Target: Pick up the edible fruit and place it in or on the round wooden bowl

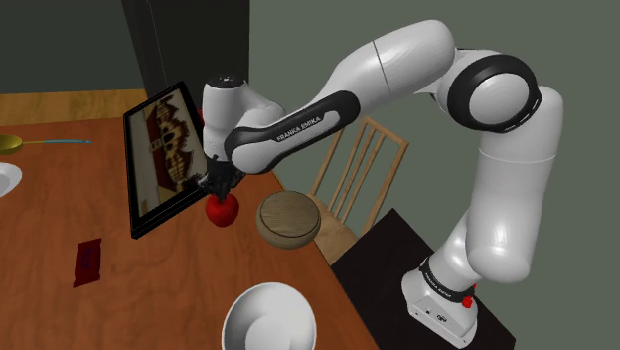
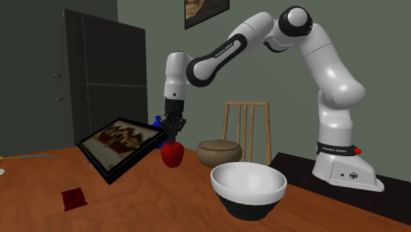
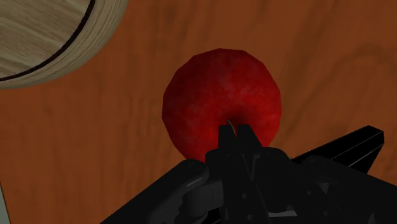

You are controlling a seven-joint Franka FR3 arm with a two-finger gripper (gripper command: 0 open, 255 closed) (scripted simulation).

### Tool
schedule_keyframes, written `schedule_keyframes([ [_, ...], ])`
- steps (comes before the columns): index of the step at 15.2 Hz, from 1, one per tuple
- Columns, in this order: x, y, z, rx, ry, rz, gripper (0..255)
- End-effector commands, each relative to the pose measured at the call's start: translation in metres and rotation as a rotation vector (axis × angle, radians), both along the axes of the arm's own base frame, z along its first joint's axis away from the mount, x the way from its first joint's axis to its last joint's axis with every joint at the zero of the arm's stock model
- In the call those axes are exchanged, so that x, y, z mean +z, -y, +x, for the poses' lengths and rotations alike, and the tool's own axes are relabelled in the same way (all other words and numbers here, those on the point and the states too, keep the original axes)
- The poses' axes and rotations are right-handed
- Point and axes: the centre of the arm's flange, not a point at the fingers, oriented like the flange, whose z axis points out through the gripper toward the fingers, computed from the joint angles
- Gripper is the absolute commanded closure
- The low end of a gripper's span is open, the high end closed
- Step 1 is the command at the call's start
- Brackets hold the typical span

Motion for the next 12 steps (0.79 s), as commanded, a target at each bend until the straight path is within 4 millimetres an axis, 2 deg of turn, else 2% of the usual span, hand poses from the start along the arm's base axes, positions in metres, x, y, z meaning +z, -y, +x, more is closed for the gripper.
schedule_keyframes([
  [1,0.011,0.001,0.000,0.000,0.000,0.000,255],
  [12,0.069,0.001,0.000,0.000,0.000,0.000,255],
])
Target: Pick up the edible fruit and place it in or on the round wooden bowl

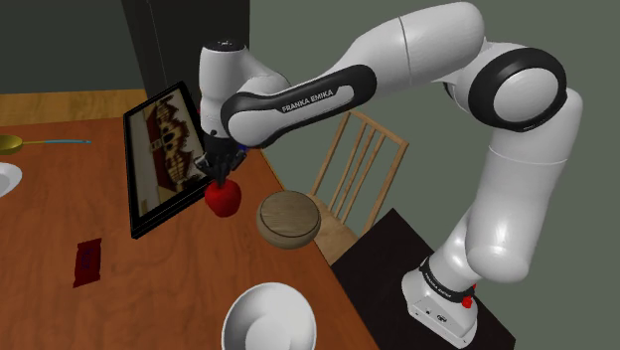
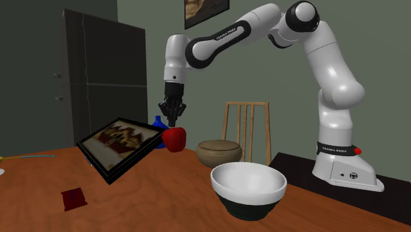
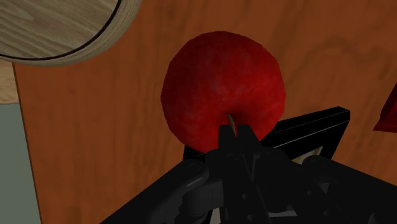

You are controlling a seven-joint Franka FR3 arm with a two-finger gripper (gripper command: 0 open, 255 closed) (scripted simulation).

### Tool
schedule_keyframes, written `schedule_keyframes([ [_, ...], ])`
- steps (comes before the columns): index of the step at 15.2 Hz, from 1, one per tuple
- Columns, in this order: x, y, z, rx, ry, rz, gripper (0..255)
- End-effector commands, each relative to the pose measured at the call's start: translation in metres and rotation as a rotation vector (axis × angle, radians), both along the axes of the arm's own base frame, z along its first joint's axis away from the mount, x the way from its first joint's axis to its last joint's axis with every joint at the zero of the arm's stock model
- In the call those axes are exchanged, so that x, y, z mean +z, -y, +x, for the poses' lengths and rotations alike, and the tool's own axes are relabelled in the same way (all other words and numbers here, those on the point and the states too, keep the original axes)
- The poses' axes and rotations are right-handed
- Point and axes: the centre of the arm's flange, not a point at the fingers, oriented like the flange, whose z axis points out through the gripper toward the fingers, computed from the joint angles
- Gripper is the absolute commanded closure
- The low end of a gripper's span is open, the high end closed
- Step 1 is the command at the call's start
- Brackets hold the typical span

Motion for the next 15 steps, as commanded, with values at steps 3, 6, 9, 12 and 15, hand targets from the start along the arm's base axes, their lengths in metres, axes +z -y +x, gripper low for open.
schedule_keyframes([
  [3,0.021,-0.001,0.000,0.000,0.000,0.000,255],
  [6,0.037,-0.001,0.000,0.000,0.000,0.000,255],
  [9,0.052,-0.001,0.000,0.000,0.000,0.000,255],
  [12,0.068,-0.001,0.000,0.000,0.000,0.000,255],
  [15,0.084,-0.001,0.000,0.000,0.000,0.000,255],
])
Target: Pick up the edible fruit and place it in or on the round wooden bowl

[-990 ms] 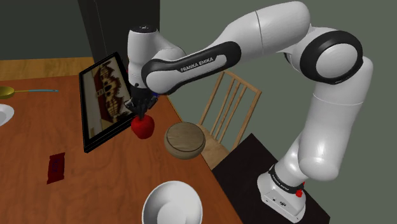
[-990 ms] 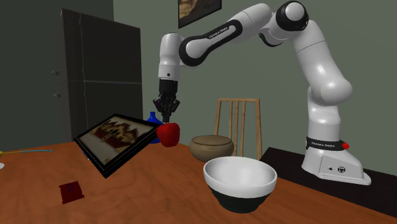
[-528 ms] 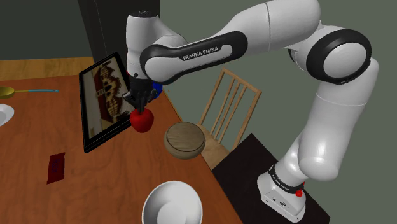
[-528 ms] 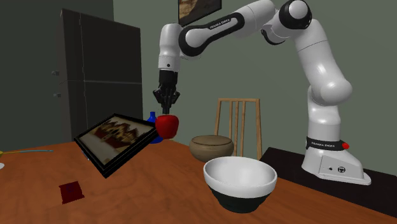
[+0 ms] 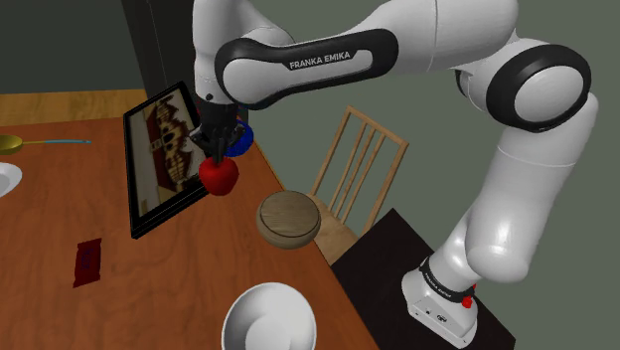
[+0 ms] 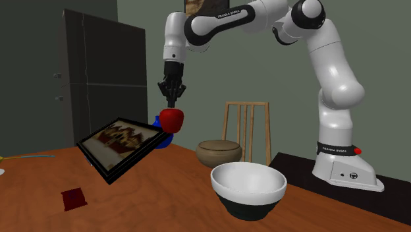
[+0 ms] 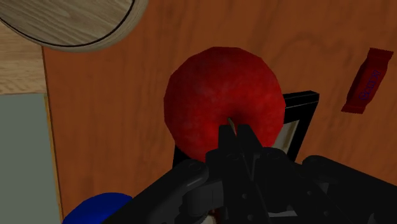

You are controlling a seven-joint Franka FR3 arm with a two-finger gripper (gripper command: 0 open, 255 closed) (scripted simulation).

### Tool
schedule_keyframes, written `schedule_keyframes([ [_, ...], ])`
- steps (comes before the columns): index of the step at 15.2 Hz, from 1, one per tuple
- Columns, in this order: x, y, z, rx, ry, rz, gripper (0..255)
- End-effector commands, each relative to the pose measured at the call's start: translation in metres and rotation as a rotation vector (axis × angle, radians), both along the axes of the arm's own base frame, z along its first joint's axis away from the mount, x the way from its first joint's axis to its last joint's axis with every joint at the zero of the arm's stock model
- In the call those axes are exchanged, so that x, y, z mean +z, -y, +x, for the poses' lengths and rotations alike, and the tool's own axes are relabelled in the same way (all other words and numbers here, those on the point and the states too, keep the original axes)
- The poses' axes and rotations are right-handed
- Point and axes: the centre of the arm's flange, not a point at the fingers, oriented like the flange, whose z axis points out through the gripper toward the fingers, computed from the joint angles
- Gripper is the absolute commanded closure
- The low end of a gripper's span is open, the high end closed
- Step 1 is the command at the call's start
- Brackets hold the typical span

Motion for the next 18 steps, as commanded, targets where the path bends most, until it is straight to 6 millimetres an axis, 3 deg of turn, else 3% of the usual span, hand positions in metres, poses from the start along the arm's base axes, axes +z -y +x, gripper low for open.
schedule_keyframes([
  [1,0.011,0.001,0.000,0.000,0.000,0.000,255],
  [2,0.014,0.001,0.000,0.000,0.000,0.000,255],
  [18,0.082,0.142,-0.141,0.000,0.000,0.000,255],
])
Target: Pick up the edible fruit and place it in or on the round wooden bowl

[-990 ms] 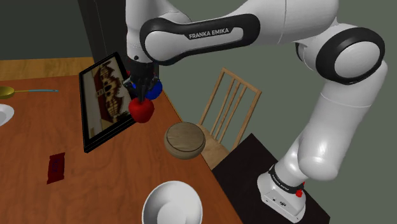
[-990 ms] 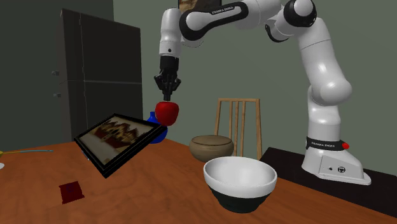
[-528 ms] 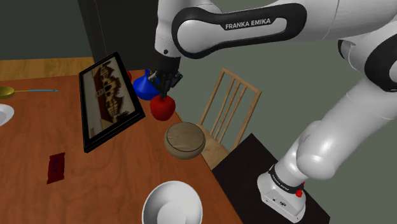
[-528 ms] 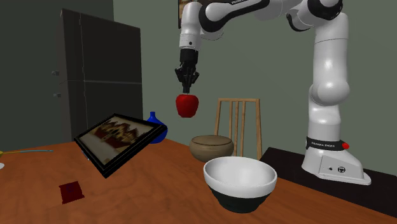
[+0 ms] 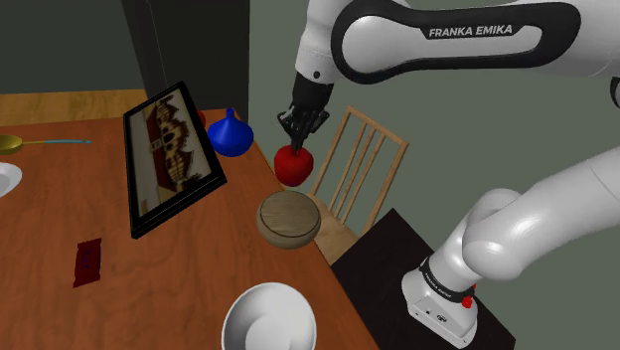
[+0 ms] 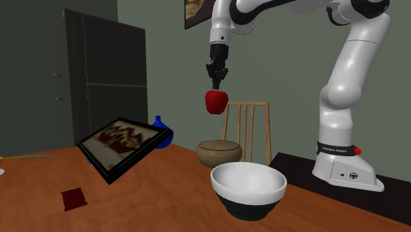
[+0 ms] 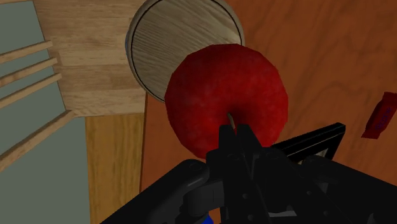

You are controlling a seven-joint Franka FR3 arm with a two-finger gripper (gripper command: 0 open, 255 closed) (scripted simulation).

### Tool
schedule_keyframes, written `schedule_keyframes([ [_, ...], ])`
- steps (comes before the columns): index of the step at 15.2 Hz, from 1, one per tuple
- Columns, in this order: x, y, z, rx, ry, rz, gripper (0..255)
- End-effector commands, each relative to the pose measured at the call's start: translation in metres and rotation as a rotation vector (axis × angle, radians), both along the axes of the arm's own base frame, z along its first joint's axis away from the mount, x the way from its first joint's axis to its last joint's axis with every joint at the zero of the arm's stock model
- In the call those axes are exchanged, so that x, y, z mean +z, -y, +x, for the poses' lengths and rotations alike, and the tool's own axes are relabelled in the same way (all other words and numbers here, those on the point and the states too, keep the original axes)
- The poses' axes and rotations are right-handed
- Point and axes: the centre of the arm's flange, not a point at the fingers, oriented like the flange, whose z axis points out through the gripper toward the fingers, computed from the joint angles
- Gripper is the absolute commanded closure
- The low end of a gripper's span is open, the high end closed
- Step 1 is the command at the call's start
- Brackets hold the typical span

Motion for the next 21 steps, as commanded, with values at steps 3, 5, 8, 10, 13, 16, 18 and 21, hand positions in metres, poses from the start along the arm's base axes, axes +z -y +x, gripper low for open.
schedule_keyframes([
  [3,-0.010,0.012,-0.007,0.001,0.000,0.001,255],
  [5,-0.020,0.012,-0.007,0.001,0.000,0.001,255],
  [8,-0.036,0.012,-0.007,0.001,0.000,0.001,255],
  [10,-0.047,0.012,-0.007,0.001,0.000,0.001,255],
  [13,-0.063,0.012,-0.007,0.001,0.000,0.001,255],
  [16,-0.078,0.012,-0.007,0.001,0.000,0.001,255],
  [18,-0.089,0.012,-0.007,0.001,0.000,0.001,255],
  [21,-0.105,0.012,-0.007,0.001,0.000,0.001,255],
])
